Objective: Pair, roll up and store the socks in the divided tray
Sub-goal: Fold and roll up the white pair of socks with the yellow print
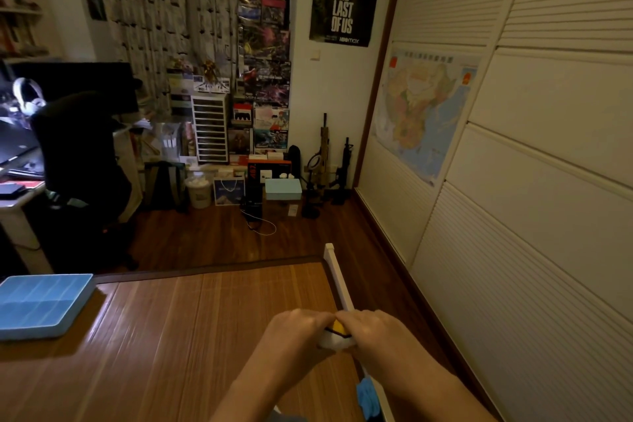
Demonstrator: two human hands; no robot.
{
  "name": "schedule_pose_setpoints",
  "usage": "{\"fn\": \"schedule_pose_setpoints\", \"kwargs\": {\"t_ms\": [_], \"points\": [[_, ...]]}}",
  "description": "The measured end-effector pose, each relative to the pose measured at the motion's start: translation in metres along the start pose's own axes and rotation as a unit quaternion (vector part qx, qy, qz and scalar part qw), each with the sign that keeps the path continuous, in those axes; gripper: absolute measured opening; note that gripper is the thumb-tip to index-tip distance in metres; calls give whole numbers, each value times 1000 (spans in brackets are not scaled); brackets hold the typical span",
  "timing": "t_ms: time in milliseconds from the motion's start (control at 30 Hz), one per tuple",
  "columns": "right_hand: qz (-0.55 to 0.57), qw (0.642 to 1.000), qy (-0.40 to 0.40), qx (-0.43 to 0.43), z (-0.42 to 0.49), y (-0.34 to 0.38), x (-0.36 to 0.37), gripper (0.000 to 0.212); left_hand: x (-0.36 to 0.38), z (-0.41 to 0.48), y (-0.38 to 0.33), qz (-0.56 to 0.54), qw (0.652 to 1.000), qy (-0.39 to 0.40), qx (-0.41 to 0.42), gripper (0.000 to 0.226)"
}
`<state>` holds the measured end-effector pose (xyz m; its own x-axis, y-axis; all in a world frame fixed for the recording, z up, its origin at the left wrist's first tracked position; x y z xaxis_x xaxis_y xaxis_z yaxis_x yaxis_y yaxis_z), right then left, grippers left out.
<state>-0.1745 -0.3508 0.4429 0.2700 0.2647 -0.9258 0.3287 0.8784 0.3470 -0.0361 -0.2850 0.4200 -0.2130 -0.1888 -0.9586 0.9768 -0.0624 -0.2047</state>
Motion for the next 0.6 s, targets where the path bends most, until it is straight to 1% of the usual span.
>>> {"fn": "schedule_pose_setpoints", "kwargs": {"t_ms": [33, 67, 133, 200, 233, 267, 400, 433, 467, 500, 567, 600], "points": [[-16, 1000, -3, -9, -1, 0, -1, 30, 0, 0, 1, -28, 999, 20, -8, 36], [-30, 999, -8, -18, -1, 2, -3, 28, 0, -1, 3, -60, 997, 42, -13, 37], [-43, 997, -27, -50, -5, 3, -1, 34, -1, -3, 5, -111, 991, 75, -10, 36], [-38, 995, -56, -77, -8, 7, -1, 30, -2, -5, 6, -115, 991, 73, -7, 37], [-37, 994, -63, -85, -9, 8, 0, 25, -2, -4, 7, -104, 993, 59, -7, 37], [-32, 994, -62, -87, -8, 7, 1, 25, 0, -4, 8, -92, 995, 42, -7, 37], [19, 999, -27, -12, -4, 0, 6, 56, 1, -1, 6, -25, 999, -28, 10, 36], [31, 999, -18, 5, -3, 0, 5, 60, 1, 0, 4, -3, 999, -40, 17, 36], [39, 999, -8, 16, -1, -1, 4, 57, 1, 0, 2, 11, 999, -46, 19, 37], [35, 999, 0, 19, 0, -2, 3, 50, 1, 0, 0, 12, 999, -43, 18, 38], [6, 1000, 6, 12, 1, -4, 2, 35, 4, 1, -1, -10, 1000, -23, 4, 38], [-11, 1000, 4, 10, 0, -5, 2, 32, 5, 2, -1, -19, 1000, -8, -6, 39]]}}
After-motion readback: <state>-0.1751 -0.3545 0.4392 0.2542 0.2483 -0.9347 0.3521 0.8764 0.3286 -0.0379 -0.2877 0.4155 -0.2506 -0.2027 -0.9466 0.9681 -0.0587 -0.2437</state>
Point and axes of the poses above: each hand's wrist, its own z-axis towards the middle knuckle, its own x-axis out of the palm, y = z × x, the point moved 4 cm from there along z, towards the middle knuckle, and after that the axes turned 14 degrees about z, right-handed, at the moved point
